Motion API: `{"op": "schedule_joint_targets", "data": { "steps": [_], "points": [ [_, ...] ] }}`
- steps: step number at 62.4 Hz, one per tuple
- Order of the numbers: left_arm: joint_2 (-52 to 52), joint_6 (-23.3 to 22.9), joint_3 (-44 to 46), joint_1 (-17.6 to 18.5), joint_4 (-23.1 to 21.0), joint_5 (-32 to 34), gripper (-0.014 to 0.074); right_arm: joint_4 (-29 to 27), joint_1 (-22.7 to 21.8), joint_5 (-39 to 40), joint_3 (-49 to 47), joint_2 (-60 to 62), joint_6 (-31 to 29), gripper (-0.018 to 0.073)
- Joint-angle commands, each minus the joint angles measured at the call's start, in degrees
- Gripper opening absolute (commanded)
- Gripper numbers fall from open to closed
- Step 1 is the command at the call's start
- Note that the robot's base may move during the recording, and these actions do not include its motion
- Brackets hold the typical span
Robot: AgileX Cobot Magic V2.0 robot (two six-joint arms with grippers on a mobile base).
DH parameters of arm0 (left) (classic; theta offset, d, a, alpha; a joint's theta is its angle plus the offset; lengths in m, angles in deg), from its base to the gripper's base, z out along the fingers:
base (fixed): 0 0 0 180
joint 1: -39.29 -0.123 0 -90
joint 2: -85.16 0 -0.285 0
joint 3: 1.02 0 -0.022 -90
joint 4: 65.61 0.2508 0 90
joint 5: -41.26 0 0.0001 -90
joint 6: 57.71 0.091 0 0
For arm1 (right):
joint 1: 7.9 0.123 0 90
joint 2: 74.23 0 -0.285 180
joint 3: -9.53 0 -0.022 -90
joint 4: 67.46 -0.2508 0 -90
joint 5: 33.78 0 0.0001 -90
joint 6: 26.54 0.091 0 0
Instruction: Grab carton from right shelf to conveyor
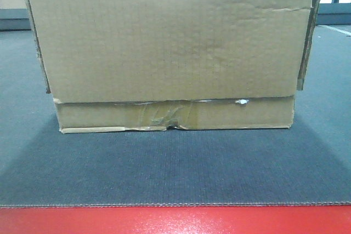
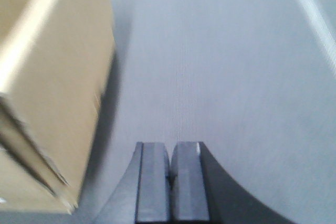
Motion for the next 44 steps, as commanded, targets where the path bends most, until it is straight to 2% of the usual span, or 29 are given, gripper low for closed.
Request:
{"op": "schedule_joint_targets", "data": {
  "steps": [1, 18, 44],
  "points": [
    [5.7, 0.3, -1.3, -0.2, -0.4, 1.4, -0.0006, 0.6, -0.2, 2.2, 0.9, 6.1, -0.6, -0.006],
    [17.3, 0.3, -1.4, -0.2, -0.4, 0.4, -0.0006, 0.6, -0.2, 2.4, 1.1, 18.5, -1.0, -0.006],
    [20.7, 0.3, -1.4, -0.2, -0.3, 0.6, -0.0006, 0.6, -0.2, 2.9, 1.1, 19.6, -1.0, -0.006]
  ]
}}
